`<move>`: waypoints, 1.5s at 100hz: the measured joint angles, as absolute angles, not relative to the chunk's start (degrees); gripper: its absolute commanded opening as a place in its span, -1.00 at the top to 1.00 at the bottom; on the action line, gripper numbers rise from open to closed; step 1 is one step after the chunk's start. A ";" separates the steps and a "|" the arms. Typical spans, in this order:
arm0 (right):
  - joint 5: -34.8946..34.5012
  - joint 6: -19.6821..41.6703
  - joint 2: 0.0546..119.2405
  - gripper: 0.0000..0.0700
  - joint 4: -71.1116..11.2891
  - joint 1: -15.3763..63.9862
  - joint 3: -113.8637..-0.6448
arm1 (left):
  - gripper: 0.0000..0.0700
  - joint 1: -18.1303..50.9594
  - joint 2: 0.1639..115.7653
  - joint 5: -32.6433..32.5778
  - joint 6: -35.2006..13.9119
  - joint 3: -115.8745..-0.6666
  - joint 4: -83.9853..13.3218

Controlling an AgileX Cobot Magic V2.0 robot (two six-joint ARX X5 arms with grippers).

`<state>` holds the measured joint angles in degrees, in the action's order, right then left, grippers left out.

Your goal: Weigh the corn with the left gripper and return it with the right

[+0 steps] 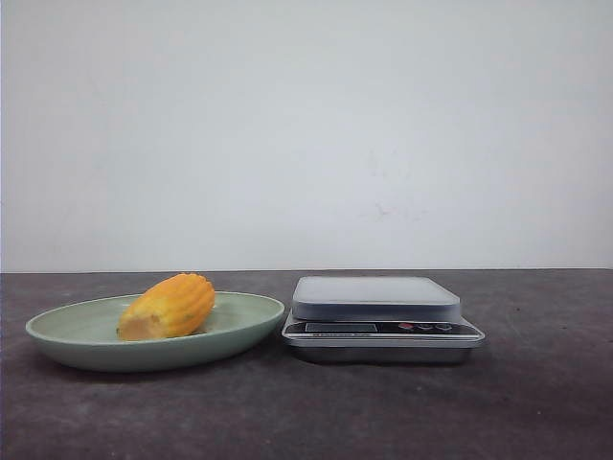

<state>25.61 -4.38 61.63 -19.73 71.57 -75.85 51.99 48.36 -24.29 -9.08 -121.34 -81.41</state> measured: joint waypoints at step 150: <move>21.76 -5.50 48.49 0.99 -35.18 49.50 -66.13 | 0.96 51.99 47.07 -24.23 -17.58 -113.36 -81.43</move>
